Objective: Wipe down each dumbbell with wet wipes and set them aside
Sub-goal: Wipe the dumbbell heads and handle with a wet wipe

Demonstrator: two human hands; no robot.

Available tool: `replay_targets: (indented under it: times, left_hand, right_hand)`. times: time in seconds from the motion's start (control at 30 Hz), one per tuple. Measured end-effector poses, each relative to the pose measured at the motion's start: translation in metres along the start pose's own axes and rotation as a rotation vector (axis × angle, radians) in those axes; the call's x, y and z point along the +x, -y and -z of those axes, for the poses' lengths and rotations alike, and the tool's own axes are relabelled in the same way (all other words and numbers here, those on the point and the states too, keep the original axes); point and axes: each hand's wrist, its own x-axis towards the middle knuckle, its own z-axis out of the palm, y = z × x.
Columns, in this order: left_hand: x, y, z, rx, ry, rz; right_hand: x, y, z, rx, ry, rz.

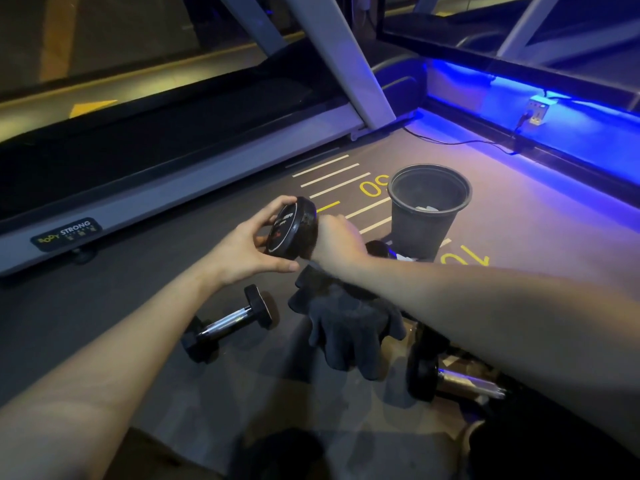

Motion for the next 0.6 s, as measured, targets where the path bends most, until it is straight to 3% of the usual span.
replay_targets:
  times: [0.07, 0.13, 0.27, 0.33, 0.53, 0.6]
  left_hand:
    - [0.002, -0.002, -0.001, 0.004, 0.003, -0.005]
    - [0.003, -0.004, -0.001, 0.009, 0.011, 0.001]
    - [0.001, 0.0, 0.003, 0.007, 0.019, 0.032]
    - [-0.001, 0.001, 0.003, 0.01, 0.013, 0.033]
    - [-0.002, 0.0, 0.002, 0.024, -0.008, 0.032]
    - [-0.003, 0.0, 0.001, 0.023, -0.015, 0.044]
  right_hand:
    - [-0.007, 0.0, -0.008, -0.035, -0.128, 0.009]
    - [-0.006, -0.001, -0.009, 0.014, -0.127, 0.005]
    - [0.018, -0.01, 0.01, 0.18, 0.179, 0.03]
    - [0.025, -0.012, 0.018, 0.164, 0.251, 0.066]
    - [0.009, -0.011, -0.01, 0.066, 0.01, 0.064]
    - [0.009, -0.013, -0.006, 0.066, 0.032, 0.103]
